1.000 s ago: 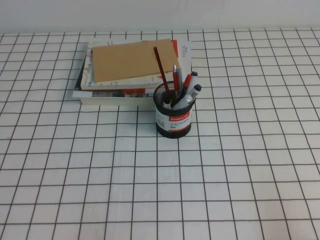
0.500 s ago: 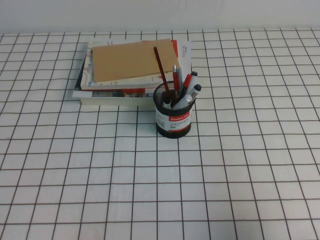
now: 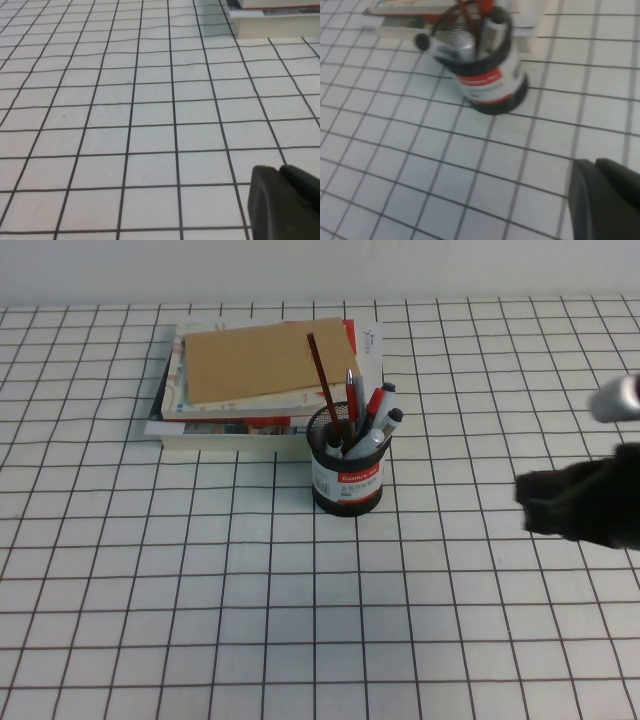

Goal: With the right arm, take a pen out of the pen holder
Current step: 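Take a marker out of the pen holder and lay it on the table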

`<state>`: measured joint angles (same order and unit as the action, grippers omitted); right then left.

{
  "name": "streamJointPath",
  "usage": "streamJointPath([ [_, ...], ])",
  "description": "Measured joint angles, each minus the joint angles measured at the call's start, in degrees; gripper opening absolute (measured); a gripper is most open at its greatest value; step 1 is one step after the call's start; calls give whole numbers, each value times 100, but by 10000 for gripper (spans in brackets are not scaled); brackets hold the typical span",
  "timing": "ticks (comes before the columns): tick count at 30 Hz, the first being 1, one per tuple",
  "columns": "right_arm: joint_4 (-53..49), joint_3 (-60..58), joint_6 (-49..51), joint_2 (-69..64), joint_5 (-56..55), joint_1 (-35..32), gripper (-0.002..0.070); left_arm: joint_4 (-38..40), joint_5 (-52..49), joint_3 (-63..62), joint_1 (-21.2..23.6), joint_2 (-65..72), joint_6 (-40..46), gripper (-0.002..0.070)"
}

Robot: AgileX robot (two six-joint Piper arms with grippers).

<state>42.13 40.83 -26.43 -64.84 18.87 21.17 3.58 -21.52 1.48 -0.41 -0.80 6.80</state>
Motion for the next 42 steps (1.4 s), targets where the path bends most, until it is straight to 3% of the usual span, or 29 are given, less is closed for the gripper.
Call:
streamJointPath([
  [7, -607, 1894, -48, -1655, 15, 1101, 33, 0, 0, 0, 0, 0, 0, -4],
  [10, -828, 2746, -71, -2301, 39, 1348, 141, 0, 0, 0, 0, 0, 0, -4],
  [14, -907, 3819, -216, -3110, 87, 1465, 354, 0, 0, 0, 0, 0, 0, -4],
  [16, -964, 4324, -335, -3515, 87, 1464, 403, 0, 0, 0, 0, 0, 0, -4],
  [25, -1519, 5679, -460, -4897, -42, 1416, 435, 0, 0, 0, 0, 0, 0, -4],
  [42, -1583, 5774, -358, -5185, -844, 1086, 435, 0, 0, 0, 0, 0, 0, -4],
])
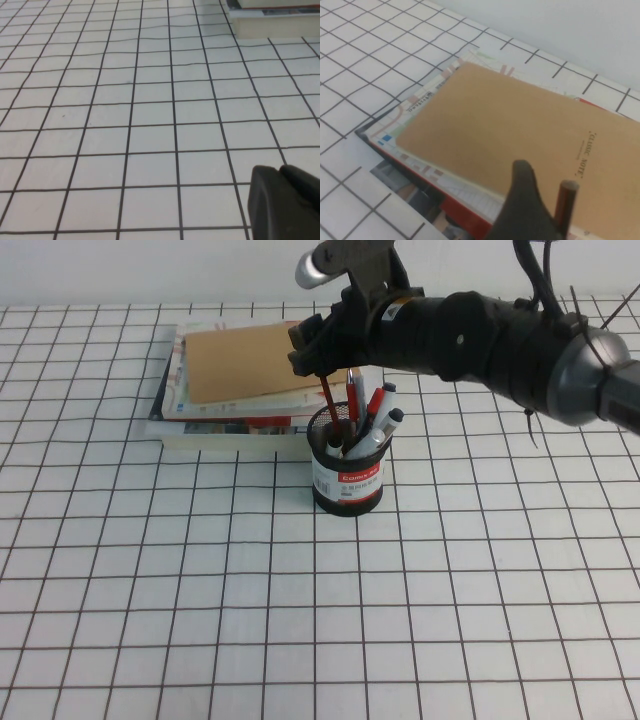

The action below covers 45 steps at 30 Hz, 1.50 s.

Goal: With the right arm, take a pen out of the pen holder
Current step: 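Take a marker out of the pen holder and lay it on the table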

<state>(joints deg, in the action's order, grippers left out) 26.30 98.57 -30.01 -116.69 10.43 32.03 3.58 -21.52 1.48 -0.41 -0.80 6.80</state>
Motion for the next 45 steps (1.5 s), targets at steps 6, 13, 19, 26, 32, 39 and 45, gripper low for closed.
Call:
streamJointPath([
  [6, 47, 0, 0, -244, -235, 0, 435, 0, 0, 0, 0, 0, 0, -4],
  [13, 204, 0, 0, -436, -362, 0, 436, 0, 0, 0, 0, 0, 0, -4],
  [19, 265, 131, 0, -603, -417, 0, 433, 0, 0, 0, 0, 0, 0, -4],
  [26, 324, 235, 0, -639, -381, 0, 254, 0, 0, 0, 0, 0, 0, -4],
  [32, 385, 268, 0, -639, -377, 0, 29, 0, 0, 0, 0, 0, 0, -4],
  [39, 481, 277, 0, -639, -295, 0, 1, 0, 0, 0, 0, 0, 0, -4],
  [45, 505, 277, 0, -405, -176, 0, 1, 0, 0, 0, 0, 0, 0, -4],
])
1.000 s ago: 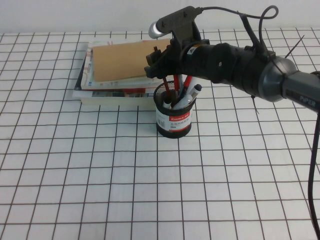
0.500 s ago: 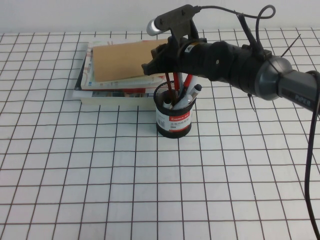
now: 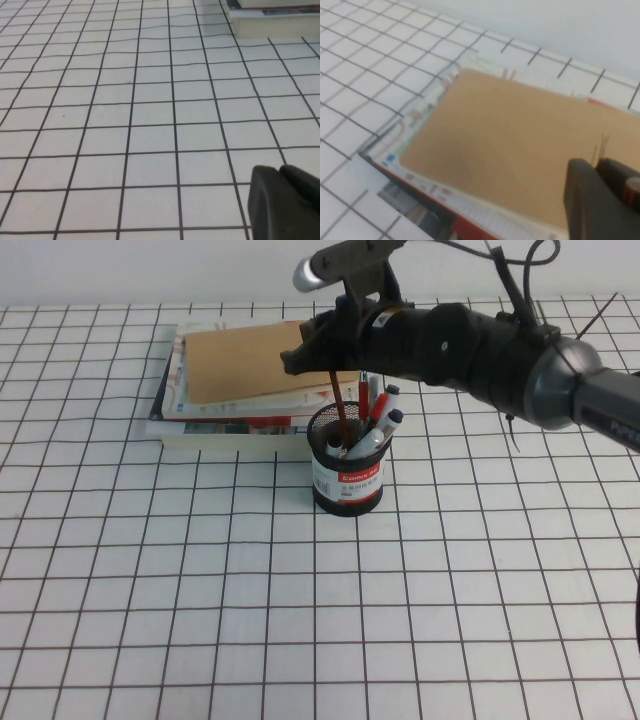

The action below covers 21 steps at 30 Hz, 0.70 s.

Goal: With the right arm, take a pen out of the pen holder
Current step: 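Take a marker out of the pen holder and lay it on the table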

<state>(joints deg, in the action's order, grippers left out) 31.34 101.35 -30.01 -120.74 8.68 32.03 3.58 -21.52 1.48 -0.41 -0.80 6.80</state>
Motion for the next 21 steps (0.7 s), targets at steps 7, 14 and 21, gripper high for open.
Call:
streamJointPath([
  [7, 0, 0, 0, 596, 102, 0, 1, 0, 0, 0, 0, 0, 0, -4],
  [14, 0, 0, 0, 1276, 294, 0, 1, 0, 0, 0, 0, 0, 0, -4],
  [21, 0, 0, 302, 1932, 1226, 94, 1, 0, 0, 0, 0, 0, 0, -4],
])
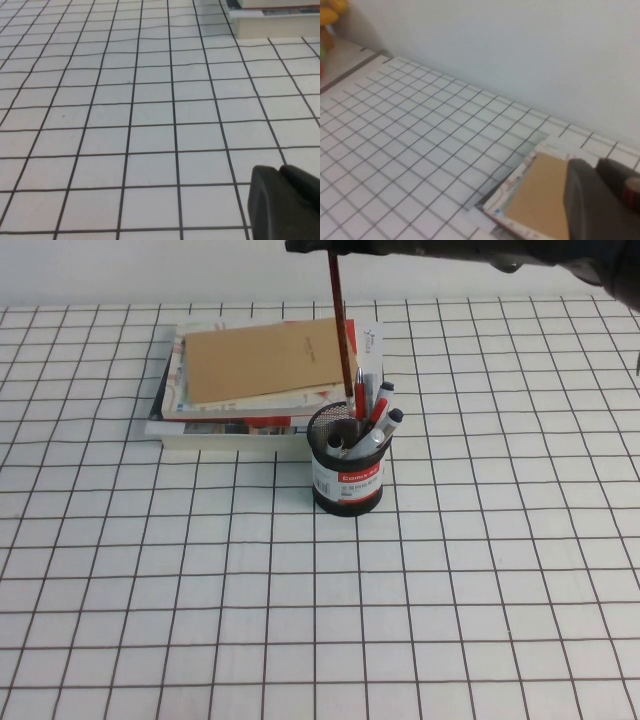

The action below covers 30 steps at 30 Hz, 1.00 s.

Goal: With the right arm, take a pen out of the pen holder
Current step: 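Take a marker out of the pen holder and lay it on the table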

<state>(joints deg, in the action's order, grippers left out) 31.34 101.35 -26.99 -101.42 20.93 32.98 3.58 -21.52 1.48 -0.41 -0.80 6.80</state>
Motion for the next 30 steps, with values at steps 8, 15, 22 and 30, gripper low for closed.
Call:
streamJointPath([
  [8, -107, 13, 1474, 187, 1395, 249, 1, 0, 0, 0, 0, 0, 0, -4],
  [15, -527, 13, 2797, 37, 2228, 530, 1, 0, 0, 0, 0, 0, 0, -4],
  [22, -1014, 13, 3758, -463, 2306, 1062, 1, 0, 0, 0, 0, 0, 0, -4],
  [30, -1264, 13, 4444, -1310, 1759, 1349, 1, 0, 0, 0, 0, 0, 0, -4],
])
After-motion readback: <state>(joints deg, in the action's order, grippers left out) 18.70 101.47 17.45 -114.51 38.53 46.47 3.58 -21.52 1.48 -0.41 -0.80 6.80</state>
